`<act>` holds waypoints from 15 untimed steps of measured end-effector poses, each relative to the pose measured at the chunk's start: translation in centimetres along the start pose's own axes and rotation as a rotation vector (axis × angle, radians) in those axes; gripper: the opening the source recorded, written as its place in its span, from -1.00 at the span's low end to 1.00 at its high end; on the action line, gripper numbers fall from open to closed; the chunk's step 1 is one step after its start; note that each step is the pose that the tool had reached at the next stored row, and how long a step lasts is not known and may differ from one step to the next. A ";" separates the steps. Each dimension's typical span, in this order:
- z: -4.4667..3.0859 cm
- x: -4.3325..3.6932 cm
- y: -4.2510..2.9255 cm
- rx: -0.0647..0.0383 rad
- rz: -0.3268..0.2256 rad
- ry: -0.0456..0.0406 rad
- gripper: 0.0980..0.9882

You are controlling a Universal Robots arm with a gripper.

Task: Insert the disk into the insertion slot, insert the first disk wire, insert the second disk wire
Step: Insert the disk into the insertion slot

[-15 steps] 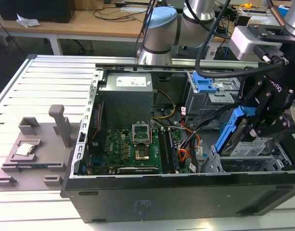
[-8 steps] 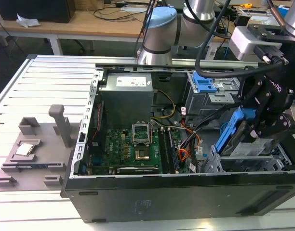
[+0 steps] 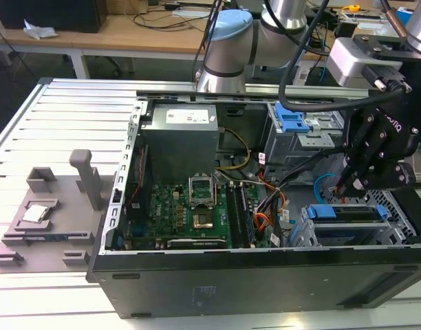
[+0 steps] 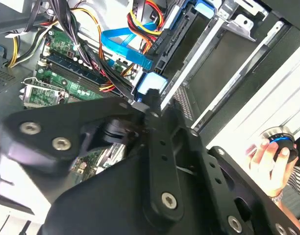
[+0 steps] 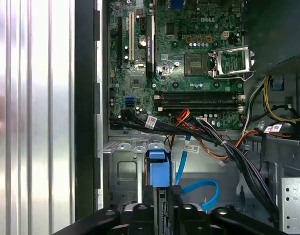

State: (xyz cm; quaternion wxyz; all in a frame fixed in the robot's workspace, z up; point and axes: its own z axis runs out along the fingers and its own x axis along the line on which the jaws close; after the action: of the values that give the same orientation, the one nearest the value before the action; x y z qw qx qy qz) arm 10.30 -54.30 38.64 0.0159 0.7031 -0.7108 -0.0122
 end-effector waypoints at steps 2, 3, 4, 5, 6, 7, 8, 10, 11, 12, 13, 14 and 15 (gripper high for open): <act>0.01 0.00 0.00 0.000 0.000 0.0000 -0.82; 0.01 0.00 0.00 0.000 0.000 0.0000 -0.96; 0.01 0.00 0.00 0.000 0.000 0.0000 -0.98; 0.01 0.00 0.00 0.000 0.000 0.0000 -0.98; 0.02 0.00 0.00 0.000 0.000 0.0000 -0.98; 0.02 0.00 0.00 0.000 0.000 0.0000 -0.98; 0.03 0.00 0.00 0.000 0.000 0.0000 -0.98; 0.03 0.00 -0.01 0.000 0.000 -0.0001 -0.98; 0.04 0.00 -0.07 0.000 0.000 -0.0003 -0.98; 0.03 0.00 -0.25 0.000 0.000 -0.0002 -0.98; 0.01 -0.02 -0.41 0.000 0.000 0.0000 -0.98; 0.01 -0.04 -0.60 0.000 0.000 -0.0001 -0.98; -0.01 -0.11 -1.01 0.000 0.000 0.0000 -0.98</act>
State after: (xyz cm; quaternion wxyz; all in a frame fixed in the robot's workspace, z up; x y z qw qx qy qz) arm 11.31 -54.21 38.60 0.0160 0.7031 -0.7108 -0.0123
